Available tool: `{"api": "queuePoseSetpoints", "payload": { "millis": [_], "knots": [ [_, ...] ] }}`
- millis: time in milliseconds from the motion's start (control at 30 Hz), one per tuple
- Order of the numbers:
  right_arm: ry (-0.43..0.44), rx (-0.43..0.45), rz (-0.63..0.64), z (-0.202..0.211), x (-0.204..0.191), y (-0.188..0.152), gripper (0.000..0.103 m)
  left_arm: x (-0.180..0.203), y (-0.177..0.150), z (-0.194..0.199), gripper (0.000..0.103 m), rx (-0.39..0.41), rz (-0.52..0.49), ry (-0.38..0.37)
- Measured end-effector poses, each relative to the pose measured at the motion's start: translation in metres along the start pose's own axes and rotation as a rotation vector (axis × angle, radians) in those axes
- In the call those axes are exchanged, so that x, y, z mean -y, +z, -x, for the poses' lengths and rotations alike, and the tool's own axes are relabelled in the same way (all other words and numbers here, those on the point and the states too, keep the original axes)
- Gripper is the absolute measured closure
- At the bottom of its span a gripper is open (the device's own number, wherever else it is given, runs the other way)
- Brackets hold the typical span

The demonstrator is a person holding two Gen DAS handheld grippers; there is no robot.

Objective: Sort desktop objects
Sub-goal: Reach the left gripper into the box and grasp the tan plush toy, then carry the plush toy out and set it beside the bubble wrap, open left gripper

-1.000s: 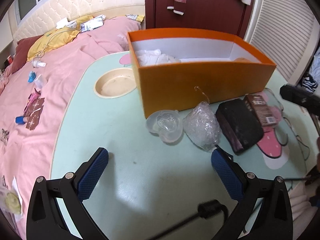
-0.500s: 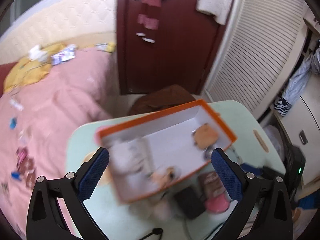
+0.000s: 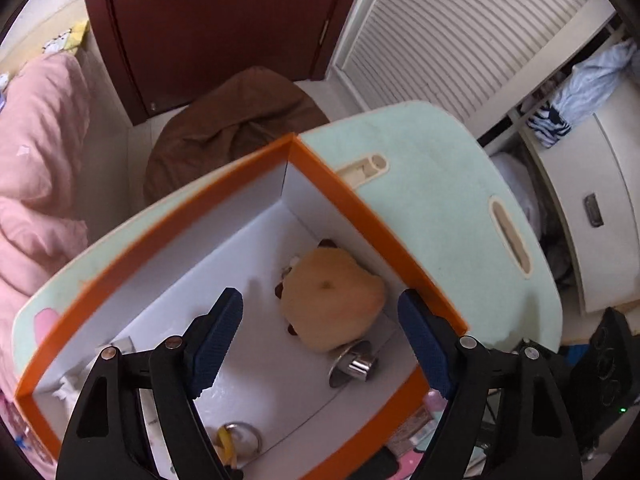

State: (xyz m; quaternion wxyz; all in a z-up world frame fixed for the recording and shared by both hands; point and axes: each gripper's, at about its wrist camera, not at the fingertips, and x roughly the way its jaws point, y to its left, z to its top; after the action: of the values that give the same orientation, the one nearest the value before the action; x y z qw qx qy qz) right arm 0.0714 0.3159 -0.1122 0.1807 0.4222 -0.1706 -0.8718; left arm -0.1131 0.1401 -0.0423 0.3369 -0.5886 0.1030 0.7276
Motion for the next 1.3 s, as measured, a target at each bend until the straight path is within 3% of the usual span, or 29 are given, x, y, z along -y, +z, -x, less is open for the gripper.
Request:
{"api": "queuePoseSetpoints", "payload": {
  "millis": [67,100,133,300,467,700,867,1100,1300],
  "knots": [
    [0.005,-0.001,-0.006,0.001,0.000,0.000,0.044,-0.001,-0.003,-0.006,0.025,-0.008,-0.008,-0.027],
    [0.007,-0.001,-0.009,0.001,0.000,0.000,0.043,-0.002,-0.005,-0.007,0.032,-0.009,-0.005,-0.040],
    [0.009,-0.002,-0.011,0.002,0.000,0.000,0.043,-0.003,-0.004,-0.006,0.054,-0.003,0.001,-0.038],
    [0.015,-0.002,-0.013,0.003,-0.001,0.001,0.041,-0.010,-0.011,0.003,0.053,0.029,0.043,-0.046],
    [0.017,-0.001,-0.012,0.003,-0.002,0.000,0.040,-0.015,-0.019,0.035,0.053,0.139,0.081,-0.060],
    [0.012,0.000,-0.004,0.002,-0.002,0.000,0.040,-0.014,-0.040,0.126,0.053,0.350,0.091,-0.031],
    [0.005,0.000,0.003,0.001,-0.003,0.000,0.040,-0.011,-0.074,0.182,0.053,0.459,0.095,-0.004],
    [-0.001,0.001,0.012,0.001,-0.004,-0.001,0.040,-0.016,-0.139,0.189,0.053,0.468,0.167,0.057],
    [-0.011,0.005,0.030,0.000,-0.006,-0.001,0.040,-0.016,-0.178,0.151,0.053,0.399,0.245,-0.036]
  ]
}}
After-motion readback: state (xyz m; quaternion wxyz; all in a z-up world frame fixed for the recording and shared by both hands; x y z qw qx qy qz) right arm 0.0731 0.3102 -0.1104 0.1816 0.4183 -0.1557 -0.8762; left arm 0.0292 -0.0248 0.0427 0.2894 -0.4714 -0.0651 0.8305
